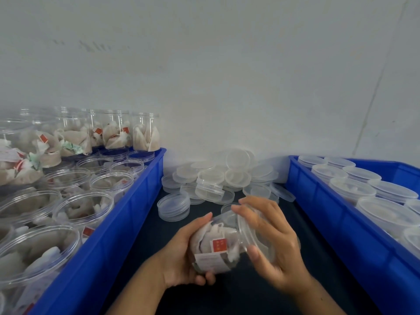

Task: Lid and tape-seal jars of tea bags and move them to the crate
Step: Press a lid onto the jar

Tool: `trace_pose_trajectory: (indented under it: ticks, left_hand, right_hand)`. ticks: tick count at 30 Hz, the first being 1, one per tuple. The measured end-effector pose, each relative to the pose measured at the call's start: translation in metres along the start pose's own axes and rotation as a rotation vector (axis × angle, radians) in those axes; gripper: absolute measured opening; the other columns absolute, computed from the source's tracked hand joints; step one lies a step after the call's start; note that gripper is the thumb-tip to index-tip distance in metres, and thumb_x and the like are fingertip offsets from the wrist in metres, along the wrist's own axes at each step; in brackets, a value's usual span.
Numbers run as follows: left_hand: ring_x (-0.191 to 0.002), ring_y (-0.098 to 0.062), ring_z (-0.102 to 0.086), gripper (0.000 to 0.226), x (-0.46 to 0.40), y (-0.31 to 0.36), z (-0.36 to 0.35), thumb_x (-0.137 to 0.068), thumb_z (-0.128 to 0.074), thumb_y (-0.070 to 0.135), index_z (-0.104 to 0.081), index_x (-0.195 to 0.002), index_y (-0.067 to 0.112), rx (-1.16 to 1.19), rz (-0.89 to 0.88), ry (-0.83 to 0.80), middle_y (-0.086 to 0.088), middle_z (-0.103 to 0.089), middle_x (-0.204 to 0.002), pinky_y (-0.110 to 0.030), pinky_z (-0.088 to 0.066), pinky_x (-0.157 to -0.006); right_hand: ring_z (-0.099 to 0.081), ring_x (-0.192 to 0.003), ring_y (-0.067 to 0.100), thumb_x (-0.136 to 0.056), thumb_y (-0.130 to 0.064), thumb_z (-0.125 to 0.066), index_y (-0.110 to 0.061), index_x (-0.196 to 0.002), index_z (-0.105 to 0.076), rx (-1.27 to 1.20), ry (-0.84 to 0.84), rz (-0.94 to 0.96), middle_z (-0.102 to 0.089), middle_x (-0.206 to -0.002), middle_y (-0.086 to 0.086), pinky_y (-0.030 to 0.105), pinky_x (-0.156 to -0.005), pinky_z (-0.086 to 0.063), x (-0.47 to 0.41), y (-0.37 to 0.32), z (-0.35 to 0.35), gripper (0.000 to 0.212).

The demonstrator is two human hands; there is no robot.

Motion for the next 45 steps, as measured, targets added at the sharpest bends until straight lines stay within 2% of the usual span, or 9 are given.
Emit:
trace_pose_trajectory:
  ticks: [5, 9, 13, 22, 28, 34, 38, 41, 45]
  left_hand:
    - [-0.062, -0.019, -0.061, 0.079, 0.007, 0.002, 0.011, -0.072, -0.058, 0.078, -0.067, -0.117, 0.013, -0.051, -0.037, -0.077, -0.015, -0.065, -0.095, -0.019, -0.048, -0.047]
    - [-0.065, -0.022, -0.06, 0.067, 0.003, 0.005, 0.012, -0.068, -0.066, 0.073, -0.072, -0.108, 0.019, -0.042, -0.317, 0.12, -0.017, -0.065, -0.087, -0.024, -0.046, -0.046]
    - [-0.065, -0.021, -0.06, 0.073, -0.002, 0.002, 0.007, -0.064, -0.067, 0.074, -0.07, -0.11, 0.017, -0.086, -0.369, 0.238, -0.017, -0.067, -0.087, -0.025, -0.045, -0.048]
    - [-0.053, -0.015, -0.058, 0.079, 0.004, 0.0, 0.006, -0.069, -0.058, 0.081, -0.07, -0.109, 0.014, -0.005, -0.026, -0.064, -0.01, -0.066, -0.084, -0.016, -0.041, -0.039]
    - [-0.054, -0.014, -0.059, 0.09, 0.002, -0.006, 0.008, -0.078, -0.032, 0.087, -0.065, -0.115, 0.012, -0.121, 0.057, -0.115, -0.016, -0.064, -0.096, -0.018, -0.046, -0.044]
    - [-0.079, -0.029, -0.069, 0.072, -0.001, -0.004, -0.001, -0.077, -0.047, 0.074, -0.075, -0.106, 0.014, 0.032, -0.149, 0.065, -0.018, -0.07, -0.094, -0.036, -0.058, -0.062]
    - [-0.088, -0.025, -0.071, 0.065, -0.008, -0.005, -0.014, -0.073, -0.06, 0.063, -0.061, -0.121, 0.021, -0.017, -0.382, 0.275, -0.012, -0.073, -0.103, -0.035, -0.058, -0.068]
    - [-0.097, -0.016, -0.069, 0.063, -0.009, -0.007, -0.015, -0.067, -0.069, 0.058, -0.054, -0.12, 0.028, -0.151, -0.503, 0.466, -0.006, -0.067, -0.116, -0.03, -0.058, -0.078]
    - [-0.082, -0.02, -0.07, 0.061, -0.009, -0.009, -0.015, -0.07, -0.068, 0.054, -0.057, -0.119, 0.019, -0.09, -0.553, 0.53, -0.01, -0.068, -0.108, -0.031, -0.054, -0.06]
  right_hand:
    - [-0.037, -0.139, 0.024, -0.098, -0.048, -0.035, -0.029, -0.147, -0.038, 0.111, -0.127, 0.135, -0.036, -0.153, -0.003, 0.033, -0.109, -0.037, -0.005, -0.015, 0.004, 0.053]
    - [-0.025, -0.145, 0.009, -0.092, -0.057, -0.045, -0.043, -0.15, -0.024, -0.089, -0.077, -0.245, -0.02, -0.158, -0.015, 0.03, -0.104, -0.036, -0.002, -0.023, -0.006, 0.064]
    - [-0.043, -0.128, 0.0, -0.074, -0.073, -0.057, -0.059, -0.136, -0.033, -0.291, 0.07, -0.617, -0.038, -0.132, -0.031, 0.04, -0.1, -0.049, 0.001, -0.019, -0.015, 0.068]
    - [-0.033, -0.132, 0.01, -0.08, -0.083, -0.035, -0.048, -0.146, -0.03, 0.086, -0.227, -0.174, -0.026, -0.139, -0.021, 0.024, -0.093, -0.04, -0.005, -0.022, 0.007, 0.075]
    - [-0.04, -0.128, 0.014, -0.092, -0.07, -0.034, -0.05, -0.14, -0.041, -0.004, -0.163, -0.235, -0.036, -0.132, -0.019, 0.034, -0.093, -0.047, -0.002, -0.017, 0.008, 0.053]
    - [-0.038, -0.127, 0.015, -0.088, -0.061, -0.043, -0.053, -0.137, -0.044, -0.101, -0.092, -0.342, -0.035, -0.129, -0.016, 0.042, -0.093, -0.049, -0.005, -0.026, -0.005, 0.05]
    - [-0.048, -0.12, 0.014, -0.082, -0.069, -0.039, -0.063, -0.129, -0.042, -0.299, 0.115, -0.676, -0.041, -0.121, -0.017, 0.049, -0.098, -0.049, -0.003, -0.018, -0.013, 0.047]
    - [-0.045, -0.128, 0.017, -0.095, -0.066, -0.034, -0.065, -0.12, -0.042, -0.44, 0.14, -0.94, -0.04, -0.138, -0.012, 0.053, -0.105, -0.043, 0.006, -0.014, -0.02, 0.027]
    - [-0.037, -0.139, 0.022, -0.101, -0.047, -0.035, -0.054, -0.136, -0.035, -0.479, 0.023, -0.93, -0.03, -0.153, -0.005, 0.049, -0.113, -0.034, 0.003, -0.002, -0.02, 0.036]
Point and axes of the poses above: each hand's wrist, its own x-axis away from the middle knuckle, its own z-axis out of the back of the hand, y = z × x, the point moved 1 cm from there along -x, towards the middle knuckle
